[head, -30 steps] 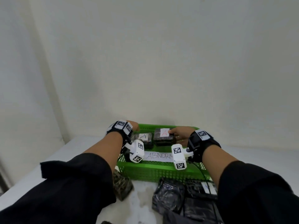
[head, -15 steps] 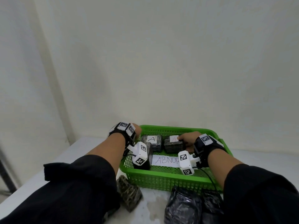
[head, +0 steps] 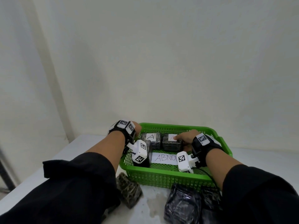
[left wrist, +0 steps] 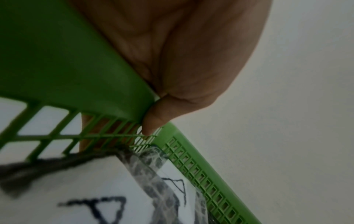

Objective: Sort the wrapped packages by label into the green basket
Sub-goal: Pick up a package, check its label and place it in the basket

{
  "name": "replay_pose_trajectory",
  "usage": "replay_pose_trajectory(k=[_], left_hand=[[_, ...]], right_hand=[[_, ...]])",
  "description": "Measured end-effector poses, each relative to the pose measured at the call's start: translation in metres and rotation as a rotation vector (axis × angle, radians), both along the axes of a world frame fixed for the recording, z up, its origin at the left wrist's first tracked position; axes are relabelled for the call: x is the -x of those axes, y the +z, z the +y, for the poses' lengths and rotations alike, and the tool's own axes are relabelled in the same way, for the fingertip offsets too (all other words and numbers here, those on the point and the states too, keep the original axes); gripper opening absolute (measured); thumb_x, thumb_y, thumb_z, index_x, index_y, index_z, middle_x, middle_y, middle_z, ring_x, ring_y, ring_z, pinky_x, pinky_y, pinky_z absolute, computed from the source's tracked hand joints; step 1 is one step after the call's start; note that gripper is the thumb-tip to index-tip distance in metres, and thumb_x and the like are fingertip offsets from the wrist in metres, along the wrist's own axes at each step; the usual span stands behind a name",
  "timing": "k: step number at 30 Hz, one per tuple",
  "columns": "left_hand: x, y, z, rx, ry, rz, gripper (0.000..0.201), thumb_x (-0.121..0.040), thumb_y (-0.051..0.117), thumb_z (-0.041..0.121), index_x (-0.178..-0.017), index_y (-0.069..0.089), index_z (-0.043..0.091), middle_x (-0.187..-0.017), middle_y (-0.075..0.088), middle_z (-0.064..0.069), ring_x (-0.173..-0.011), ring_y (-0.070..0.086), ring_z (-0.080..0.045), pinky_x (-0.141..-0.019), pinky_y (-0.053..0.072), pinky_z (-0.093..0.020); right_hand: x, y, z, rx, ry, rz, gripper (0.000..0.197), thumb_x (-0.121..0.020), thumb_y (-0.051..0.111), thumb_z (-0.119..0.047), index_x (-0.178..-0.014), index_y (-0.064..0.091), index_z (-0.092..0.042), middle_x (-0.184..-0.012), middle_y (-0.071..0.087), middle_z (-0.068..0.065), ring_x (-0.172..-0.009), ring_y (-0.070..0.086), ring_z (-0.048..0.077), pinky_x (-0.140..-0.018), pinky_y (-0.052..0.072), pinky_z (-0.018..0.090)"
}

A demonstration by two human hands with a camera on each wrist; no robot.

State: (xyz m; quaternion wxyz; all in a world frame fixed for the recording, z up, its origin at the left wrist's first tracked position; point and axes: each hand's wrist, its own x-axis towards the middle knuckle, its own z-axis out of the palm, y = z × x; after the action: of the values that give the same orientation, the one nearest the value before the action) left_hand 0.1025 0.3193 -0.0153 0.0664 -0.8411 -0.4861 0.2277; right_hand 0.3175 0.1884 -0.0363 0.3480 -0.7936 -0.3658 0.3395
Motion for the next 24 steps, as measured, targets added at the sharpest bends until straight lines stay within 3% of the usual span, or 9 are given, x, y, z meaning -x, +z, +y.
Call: replay_pose_trajectory(k=[2,4,6,8,10,11,12,15,24], left_hand=[[-0.002,0.007,-0.009,0.025,0.046,-0.04,0.02,-0.099,0.057,0.02,-0.085,0.059,0.006,-0.092,0.06,-0.011,-0.091,0.054,-0.028,-0.081,0.045,-0.034],[-0.005,0.013,-0.018,0.045,0.079,-0.128,0.031,-0.105,0.049,0.022,-0.12,0.062,-0.002,-0.127,0.06,-0.02,-0.118,0.057,-0.032,-0.098,0.043,-0.036],[-0.009,0.025,-0.03,0.041,0.09,-0.209,0.042,-0.108,0.041,0.022,-0.145,0.045,0.001,-0.152,0.045,-0.017,-0.137,0.047,-0.03,-0.108,0.036,-0.033],[-0.011,0.039,-0.046,0.035,0.106,-0.263,0.031,-0.109,0.036,0.019,-0.13,0.051,0.003,-0.147,0.046,-0.023,-0.119,0.056,-0.024,-0.096,0.041,-0.029],[-0.009,0.054,-0.056,-0.016,0.179,-0.403,0.017,-0.108,0.039,0.021,-0.104,0.035,0.005,-0.123,0.047,-0.026,-0.093,0.053,-0.018,-0.077,0.041,-0.023],[-0.004,0.062,-0.065,-0.016,0.209,-0.477,0.015,-0.106,0.044,0.025,-0.113,0.047,0.012,-0.122,0.048,-0.021,-0.098,0.055,-0.022,-0.08,0.041,-0.026],[0.001,0.067,-0.065,-0.042,0.232,-0.556,0.044,-0.102,0.051,0.031,-0.133,0.052,-0.001,-0.131,0.05,-0.017,-0.113,0.056,-0.027,-0.089,0.043,-0.029],[0.012,0.081,-0.077,-0.079,0.202,-0.704,0.071,-0.094,0.062,0.041,-0.151,0.039,0.006,-0.158,0.038,-0.011,-0.144,0.039,-0.029,-0.113,0.035,-0.036],[0.067,0.09,-0.166,-0.079,-0.007,-0.726,0.077,-0.095,0.062,0.042,-0.158,0.025,0.017,-0.164,0.027,-0.003,-0.151,0.028,-0.021,-0.119,0.025,-0.032]], right_hand=[[-0.001,0.005,-0.001,0.0,0.04,-0.103,0.031,-0.086,0.082,-0.032,-0.093,0.068,-0.005,-0.11,0.073,0.017,-0.096,0.069,0.031,-0.085,0.061,0.04],[-0.001,0.016,-0.005,-0.018,0.053,-0.178,0.029,-0.09,0.076,-0.033,-0.099,0.069,-0.007,-0.096,0.068,0.013,-0.082,0.063,0.028,-0.07,0.051,0.033],[0.0,0.028,-0.008,-0.045,0.069,-0.254,0.028,-0.092,0.073,-0.034,-0.101,0.07,-0.008,-0.093,0.064,0.01,-0.079,0.059,0.027,-0.07,0.044,0.03],[0.003,0.042,-0.011,-0.067,0.119,-0.36,0.042,-0.092,0.071,-0.042,-0.108,0.071,-0.002,-0.11,0.07,0.013,-0.093,0.064,0.031,-0.075,0.045,0.029],[0.009,0.057,-0.015,-0.095,0.188,-0.431,0.053,-0.093,0.069,-0.048,-0.123,0.07,-0.003,-0.128,0.069,0.014,-0.113,0.066,0.031,-0.087,0.048,0.03],[0.013,0.063,-0.018,-0.116,0.217,-0.451,0.059,-0.094,0.067,-0.05,-0.132,0.065,-0.005,-0.137,0.065,0.013,-0.122,0.063,0.03,-0.095,0.047,0.032],[0.017,0.07,-0.022,-0.129,0.24,-0.464,0.066,-0.094,0.067,-0.053,-0.142,0.058,-0.008,-0.147,0.059,0.011,-0.131,0.058,0.03,-0.103,0.045,0.034],[0.034,0.086,-0.039,-0.156,0.327,-0.508,0.085,-0.091,0.066,-0.06,-0.157,0.038,-0.014,-0.161,0.044,0.008,-0.144,0.048,0.028,-0.115,0.039,0.039],[0.104,0.095,-0.113,-0.247,0.54,-0.582,0.097,-0.091,0.066,-0.062,-0.164,0.022,-0.016,-0.171,0.026,0.004,-0.154,0.032,0.024,-0.119,0.031,0.038]])
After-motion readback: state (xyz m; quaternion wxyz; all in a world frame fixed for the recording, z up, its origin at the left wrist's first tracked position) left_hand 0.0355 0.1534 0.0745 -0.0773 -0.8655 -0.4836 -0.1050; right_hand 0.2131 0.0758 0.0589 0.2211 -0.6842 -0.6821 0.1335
